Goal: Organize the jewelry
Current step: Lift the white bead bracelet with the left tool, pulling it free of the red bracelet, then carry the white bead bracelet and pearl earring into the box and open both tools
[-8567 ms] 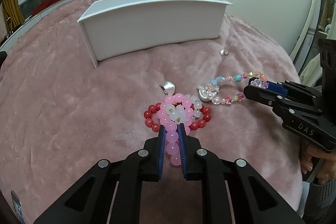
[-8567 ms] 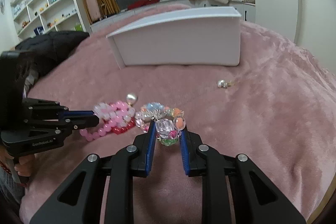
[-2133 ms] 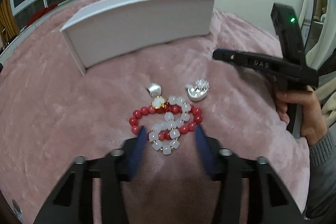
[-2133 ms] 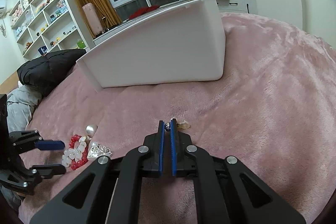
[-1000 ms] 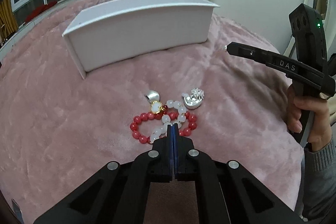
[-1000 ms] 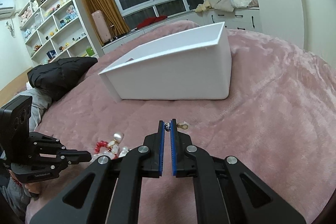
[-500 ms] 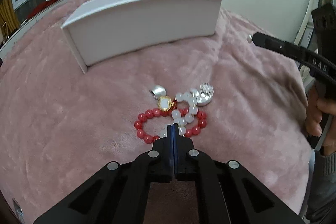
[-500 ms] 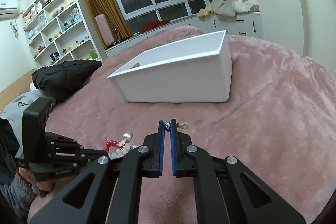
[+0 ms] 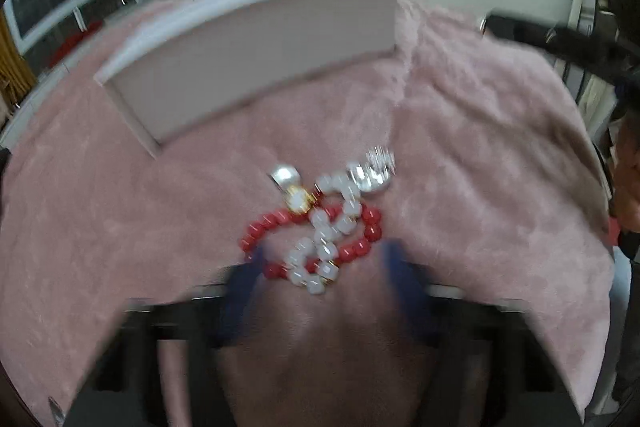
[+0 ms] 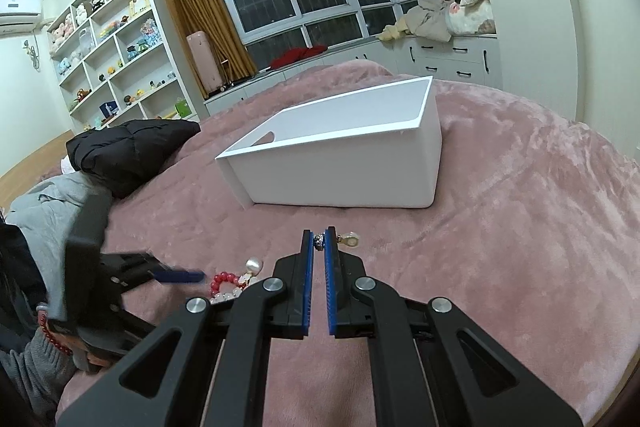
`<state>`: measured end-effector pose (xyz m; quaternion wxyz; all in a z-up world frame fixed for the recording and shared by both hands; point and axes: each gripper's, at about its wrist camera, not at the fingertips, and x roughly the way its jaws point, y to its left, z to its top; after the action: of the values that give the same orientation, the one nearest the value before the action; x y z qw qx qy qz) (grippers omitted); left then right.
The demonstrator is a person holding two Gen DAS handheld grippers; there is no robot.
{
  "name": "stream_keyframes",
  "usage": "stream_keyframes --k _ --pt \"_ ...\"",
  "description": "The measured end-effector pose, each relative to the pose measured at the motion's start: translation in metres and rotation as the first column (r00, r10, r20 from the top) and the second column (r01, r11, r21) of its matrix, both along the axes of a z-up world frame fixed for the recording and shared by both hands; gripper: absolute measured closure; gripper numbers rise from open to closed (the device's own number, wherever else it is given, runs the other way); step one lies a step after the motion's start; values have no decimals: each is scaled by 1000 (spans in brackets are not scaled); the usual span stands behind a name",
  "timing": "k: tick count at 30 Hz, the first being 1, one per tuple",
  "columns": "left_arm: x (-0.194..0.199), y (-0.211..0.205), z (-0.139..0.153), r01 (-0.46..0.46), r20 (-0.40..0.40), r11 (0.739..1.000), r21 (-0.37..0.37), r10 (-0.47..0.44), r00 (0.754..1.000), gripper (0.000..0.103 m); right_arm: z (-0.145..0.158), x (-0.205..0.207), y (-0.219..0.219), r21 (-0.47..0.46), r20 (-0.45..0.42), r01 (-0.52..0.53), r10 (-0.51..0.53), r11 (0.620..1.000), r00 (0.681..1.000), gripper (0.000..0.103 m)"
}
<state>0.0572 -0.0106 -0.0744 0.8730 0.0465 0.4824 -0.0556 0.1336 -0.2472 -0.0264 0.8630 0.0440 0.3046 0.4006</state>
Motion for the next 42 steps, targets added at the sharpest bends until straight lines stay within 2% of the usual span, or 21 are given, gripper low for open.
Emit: stream_keyframes --k 3,5,16,18,21,25,30,33,37,39,42 --pt "4 7 -2 -22 -5 1000 -22 22 1000 88 1 -3 -3 6 2 1 -1 1000 1000 97" --pt "4 13 2 -29 -4 998 -59 29 1000 88 3 -4 -6 9 7 4 -4 1000 1000 97" --pt "2 13 40 -24 70 995 -98 31 997 88 19 -2 -12 27 23 -8 7 1000 1000 97" --pt "3 15 51 -26 88 994 -106 36 995 88 21 0 -11 42 12 -22 22 999 1000 97" --pt "6 18 67 -29 116 993 -112 42 992 88 24 10 -12 116 -46 -66 72 991 996 97" --pt "9 18 92 -20 161 994 -109 38 986 88 32 20 -12 150 -66 -79 89 986 994 97" --pt "22 15 121 1 221 994 -107 23 975 88 45 28 -7 149 -56 -79 89 986 994 97" --pt "33 15 137 9 255 994 -108 19 967 88 55 32 -2 131 -20 -69 72 989 997 97" --pt "53 17 155 10 296 994 -107 22 955 88 67 24 11 39 127 -18 13 999 992 97" --pt "65 20 161 8 308 994 -111 27 951 88 70 25 18 14 164 5 -7 1000 986 97" --pt "83 25 165 -1 326 994 -113 38 945 88 73 34 24 30 181 11 -16 999 983 97"
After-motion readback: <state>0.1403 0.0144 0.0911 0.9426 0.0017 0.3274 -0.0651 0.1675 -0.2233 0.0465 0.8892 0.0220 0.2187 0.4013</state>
